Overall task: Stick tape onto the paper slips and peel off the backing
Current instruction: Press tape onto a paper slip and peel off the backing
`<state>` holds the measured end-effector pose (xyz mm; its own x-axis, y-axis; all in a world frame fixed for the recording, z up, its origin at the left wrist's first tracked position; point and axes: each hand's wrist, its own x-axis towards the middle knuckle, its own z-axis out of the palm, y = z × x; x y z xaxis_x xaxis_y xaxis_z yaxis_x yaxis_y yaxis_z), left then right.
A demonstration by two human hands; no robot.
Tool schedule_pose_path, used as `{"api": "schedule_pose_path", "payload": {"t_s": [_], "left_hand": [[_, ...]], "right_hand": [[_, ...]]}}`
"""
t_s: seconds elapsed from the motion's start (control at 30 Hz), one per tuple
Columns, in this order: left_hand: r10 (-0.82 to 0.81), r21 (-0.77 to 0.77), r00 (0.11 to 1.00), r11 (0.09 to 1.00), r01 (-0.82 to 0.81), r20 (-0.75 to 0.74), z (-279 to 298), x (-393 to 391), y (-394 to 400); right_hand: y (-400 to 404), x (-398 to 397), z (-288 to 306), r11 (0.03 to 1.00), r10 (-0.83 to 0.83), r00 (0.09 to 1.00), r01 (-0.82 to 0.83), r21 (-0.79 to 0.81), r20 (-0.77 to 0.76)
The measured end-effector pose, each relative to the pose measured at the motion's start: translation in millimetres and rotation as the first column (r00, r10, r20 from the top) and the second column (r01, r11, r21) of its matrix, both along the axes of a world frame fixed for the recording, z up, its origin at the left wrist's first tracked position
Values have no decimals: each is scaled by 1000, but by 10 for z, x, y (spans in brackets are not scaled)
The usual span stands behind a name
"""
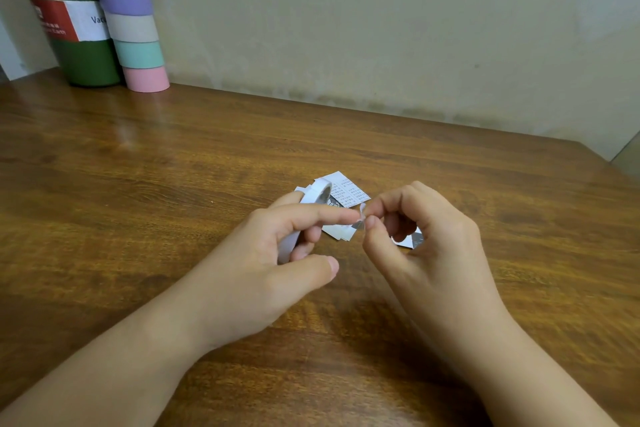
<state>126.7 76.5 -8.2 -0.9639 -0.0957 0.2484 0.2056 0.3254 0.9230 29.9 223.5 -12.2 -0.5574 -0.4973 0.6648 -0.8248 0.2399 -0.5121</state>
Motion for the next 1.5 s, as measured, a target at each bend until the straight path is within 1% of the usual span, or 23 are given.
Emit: {"api": "schedule_pose_path", "payload": {"t_s": [0.13,0.27,0.4,0.5,0.67,0.83,1.27,1.5], "left_hand": [[-5,19,1000,1000,5,-3,4,-1,-4],[-4,14,1000,1000,4,-8,12,-8,-8],[-7,49,1000,999,8,-13,12,-6,-7],[-3,60,1000,998,4,-10,13,-1,-10],[54,51,998,997,-53,-10,6,-12,-2],[121,93,992,989,-118,-27,-1,-31,9],[138,42,990,990,-136,-31,-13,-45,16],[156,38,987,987,-155,-28,-29,-43,7]], "right_hand": [[-6,1,1,1000,12,1000,-12,6,17],[-1,9,5,1000,20,998,-21,4,59],[12,11,7,999,38,991,-35,-23,128],[21,9,5,998,56,988,-52,-34,143],[13,14,9,998,67,995,-66,-26,79],[17,19,3,997,75,997,-74,-11,36],[10,15,-3,998,58,998,-58,2,33],[5,12,-5,999,46,999,-46,14,5]]}}
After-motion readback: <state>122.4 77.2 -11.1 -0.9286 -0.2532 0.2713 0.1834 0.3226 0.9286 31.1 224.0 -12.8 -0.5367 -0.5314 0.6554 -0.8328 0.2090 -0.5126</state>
